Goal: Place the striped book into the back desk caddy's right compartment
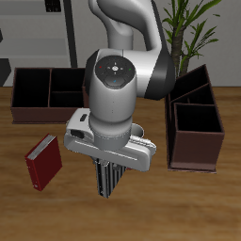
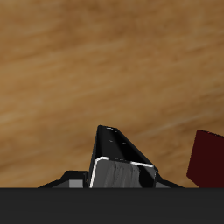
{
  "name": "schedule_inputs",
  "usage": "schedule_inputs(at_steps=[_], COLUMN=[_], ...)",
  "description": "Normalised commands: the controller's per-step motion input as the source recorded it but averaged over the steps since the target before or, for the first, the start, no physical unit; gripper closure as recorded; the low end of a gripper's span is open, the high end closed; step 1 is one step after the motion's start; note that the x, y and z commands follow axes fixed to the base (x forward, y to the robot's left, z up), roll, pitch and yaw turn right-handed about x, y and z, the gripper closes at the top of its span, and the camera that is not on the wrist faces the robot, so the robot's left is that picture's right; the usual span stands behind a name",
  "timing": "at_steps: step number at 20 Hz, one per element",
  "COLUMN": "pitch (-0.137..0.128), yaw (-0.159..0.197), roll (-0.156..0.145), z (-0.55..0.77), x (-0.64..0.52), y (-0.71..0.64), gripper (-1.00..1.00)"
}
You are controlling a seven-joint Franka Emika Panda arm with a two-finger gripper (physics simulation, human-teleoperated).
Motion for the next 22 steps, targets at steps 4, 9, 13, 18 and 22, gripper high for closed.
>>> schedule_inputs(at_steps=[4,9,13,18,22], pitch=[-0.055,-0.039,-0.103,-0.090,-0.040], yaw=[0.072,0.052,0.047,0.057,0.071], roll=[0.019,0.002,-0.029,-0.001,-0.010], z=[0.58,0.66,0.79,0.55,0.34], x=[-0.56,-0.65,-0.77,-0.66,-0.69], y=[0.07,-0.04,-0.15,-0.06,0.07], gripper=[1.00,1.00,1.00,1.00,1.00])
